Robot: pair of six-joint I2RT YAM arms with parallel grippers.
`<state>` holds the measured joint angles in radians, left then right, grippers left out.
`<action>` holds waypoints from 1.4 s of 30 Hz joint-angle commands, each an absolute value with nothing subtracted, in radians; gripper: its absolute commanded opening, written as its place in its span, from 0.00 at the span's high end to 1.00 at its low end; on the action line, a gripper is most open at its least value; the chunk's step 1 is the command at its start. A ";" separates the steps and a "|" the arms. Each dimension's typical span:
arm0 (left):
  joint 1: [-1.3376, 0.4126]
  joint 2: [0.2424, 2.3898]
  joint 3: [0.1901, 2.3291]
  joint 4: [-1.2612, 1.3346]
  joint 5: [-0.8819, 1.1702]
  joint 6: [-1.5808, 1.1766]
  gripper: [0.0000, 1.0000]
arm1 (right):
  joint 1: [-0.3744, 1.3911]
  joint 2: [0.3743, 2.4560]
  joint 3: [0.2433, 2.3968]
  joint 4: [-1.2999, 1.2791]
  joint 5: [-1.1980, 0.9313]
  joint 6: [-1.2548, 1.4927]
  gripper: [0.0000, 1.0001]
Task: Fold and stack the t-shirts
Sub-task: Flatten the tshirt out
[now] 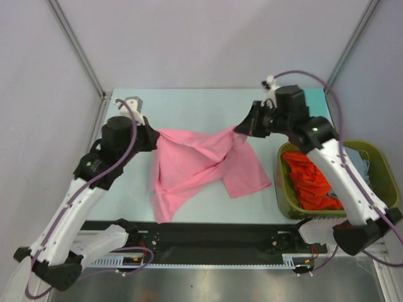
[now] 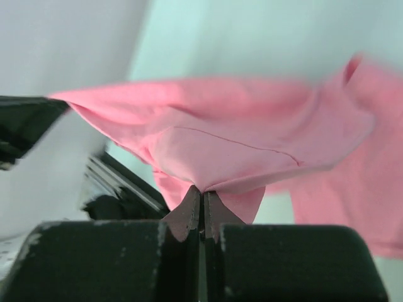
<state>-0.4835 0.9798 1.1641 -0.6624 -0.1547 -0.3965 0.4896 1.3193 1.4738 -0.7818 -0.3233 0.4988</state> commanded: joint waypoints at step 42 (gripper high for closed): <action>-0.477 0.824 1.862 -0.855 -0.184 -0.095 1.00 | 0.476 1.147 2.273 -0.962 -0.063 0.446 1.00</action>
<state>-0.4889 0.8486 1.8236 -0.8558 -0.0360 -0.1734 0.4866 1.1683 2.2242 -0.9565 -0.1734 0.5022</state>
